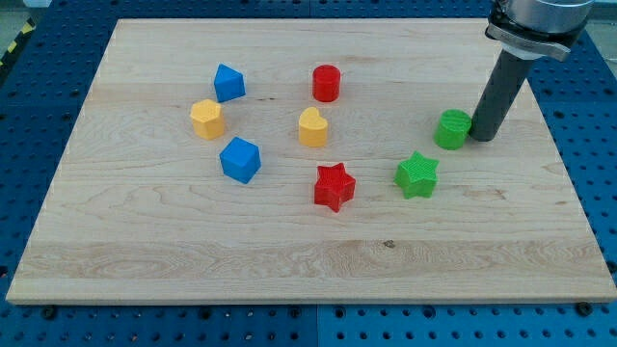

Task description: Slide the green circle towards the center right

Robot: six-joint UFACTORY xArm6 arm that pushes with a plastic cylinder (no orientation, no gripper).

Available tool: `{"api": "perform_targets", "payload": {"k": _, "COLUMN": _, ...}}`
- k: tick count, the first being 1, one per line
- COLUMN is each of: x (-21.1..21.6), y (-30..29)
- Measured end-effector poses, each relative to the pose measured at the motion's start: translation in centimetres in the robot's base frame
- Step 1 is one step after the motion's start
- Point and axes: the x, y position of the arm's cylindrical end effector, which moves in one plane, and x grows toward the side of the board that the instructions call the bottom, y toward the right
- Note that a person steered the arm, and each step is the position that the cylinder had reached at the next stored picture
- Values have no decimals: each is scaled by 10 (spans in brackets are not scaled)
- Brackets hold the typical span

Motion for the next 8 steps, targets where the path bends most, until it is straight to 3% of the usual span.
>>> {"api": "perform_targets", "payload": {"k": 3, "x": 19, "y": 53}}
{"api": "perform_targets", "payload": {"k": 5, "x": 19, "y": 22}}
{"api": "perform_targets", "payload": {"k": 8, "x": -15, "y": -22}}
